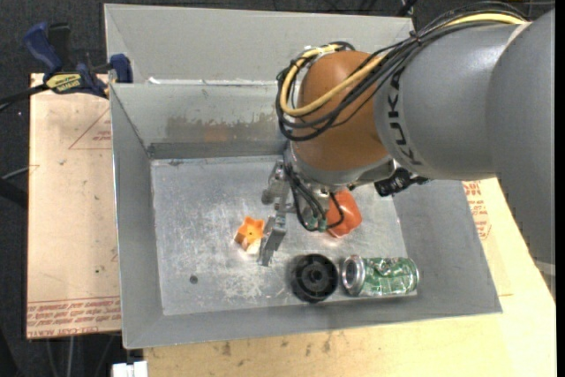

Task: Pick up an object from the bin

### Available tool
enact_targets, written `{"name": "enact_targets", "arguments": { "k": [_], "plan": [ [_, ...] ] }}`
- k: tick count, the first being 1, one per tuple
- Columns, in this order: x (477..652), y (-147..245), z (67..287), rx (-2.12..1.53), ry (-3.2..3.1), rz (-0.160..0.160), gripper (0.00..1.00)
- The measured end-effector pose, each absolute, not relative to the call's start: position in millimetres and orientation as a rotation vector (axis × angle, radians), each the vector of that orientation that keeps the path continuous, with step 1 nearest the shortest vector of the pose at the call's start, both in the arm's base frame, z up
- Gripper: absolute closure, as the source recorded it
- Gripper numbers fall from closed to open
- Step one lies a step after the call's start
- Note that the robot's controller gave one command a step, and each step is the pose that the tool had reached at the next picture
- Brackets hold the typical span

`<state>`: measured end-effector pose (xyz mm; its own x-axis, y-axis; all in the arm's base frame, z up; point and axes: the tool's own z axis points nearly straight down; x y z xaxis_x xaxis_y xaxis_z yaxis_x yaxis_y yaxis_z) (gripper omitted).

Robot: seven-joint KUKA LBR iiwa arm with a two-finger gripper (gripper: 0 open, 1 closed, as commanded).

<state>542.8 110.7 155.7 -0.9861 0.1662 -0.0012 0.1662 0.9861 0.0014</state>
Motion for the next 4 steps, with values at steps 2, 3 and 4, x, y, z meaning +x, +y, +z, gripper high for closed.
{"name": "enact_targets", "arguments": {
  "k": [2,3,4],
  "plan": [
    [546.4,113,73,0.640,3.067,0.007,1.00],
    [546.4,113,73,0.641,3.067,0.007,1.00],
    [544.9,113,77,0.642,3.072,0.004,1.00]
  ]
}}
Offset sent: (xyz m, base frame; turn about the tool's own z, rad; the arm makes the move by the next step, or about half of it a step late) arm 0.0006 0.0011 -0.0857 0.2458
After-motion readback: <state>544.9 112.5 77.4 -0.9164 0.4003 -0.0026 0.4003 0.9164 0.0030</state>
